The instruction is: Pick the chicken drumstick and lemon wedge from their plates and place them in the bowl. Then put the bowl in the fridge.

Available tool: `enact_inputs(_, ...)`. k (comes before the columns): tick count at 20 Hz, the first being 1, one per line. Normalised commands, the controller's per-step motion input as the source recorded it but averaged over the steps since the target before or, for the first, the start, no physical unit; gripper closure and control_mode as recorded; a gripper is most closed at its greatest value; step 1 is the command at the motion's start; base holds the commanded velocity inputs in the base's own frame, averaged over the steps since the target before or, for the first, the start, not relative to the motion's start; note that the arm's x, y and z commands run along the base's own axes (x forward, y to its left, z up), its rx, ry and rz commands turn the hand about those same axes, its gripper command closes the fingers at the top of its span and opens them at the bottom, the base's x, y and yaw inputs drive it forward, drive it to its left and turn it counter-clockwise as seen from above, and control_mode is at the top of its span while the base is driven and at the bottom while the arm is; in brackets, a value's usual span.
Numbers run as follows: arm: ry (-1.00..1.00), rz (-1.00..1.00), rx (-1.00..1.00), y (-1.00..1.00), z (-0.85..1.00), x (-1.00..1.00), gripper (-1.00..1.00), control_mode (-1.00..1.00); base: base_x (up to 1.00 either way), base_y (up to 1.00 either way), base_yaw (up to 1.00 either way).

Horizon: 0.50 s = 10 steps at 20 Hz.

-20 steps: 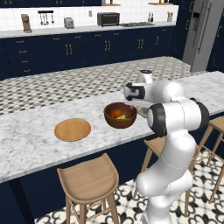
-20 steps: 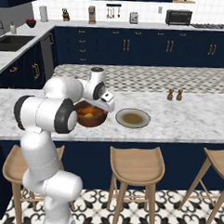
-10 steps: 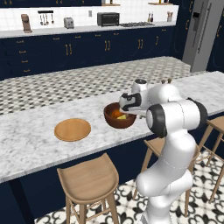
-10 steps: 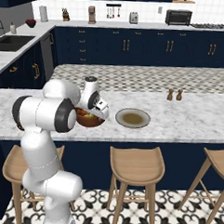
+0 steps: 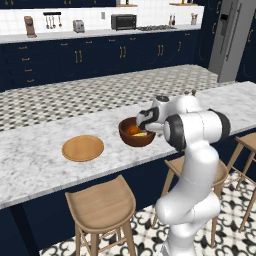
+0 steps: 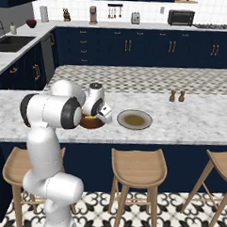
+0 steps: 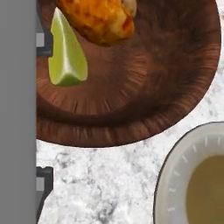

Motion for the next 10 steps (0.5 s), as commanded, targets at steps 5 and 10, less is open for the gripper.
enact_inputs(5,0.04,0.0,0.03,-0.01,-0.12,0.7,-1.0,-1.0,0.0,0.0,0.0)
enact_inputs(10,0.02,0.0,0.0,0.0,-0.15,0.1,1.0,-1.0,0.0,0.0,0.0)
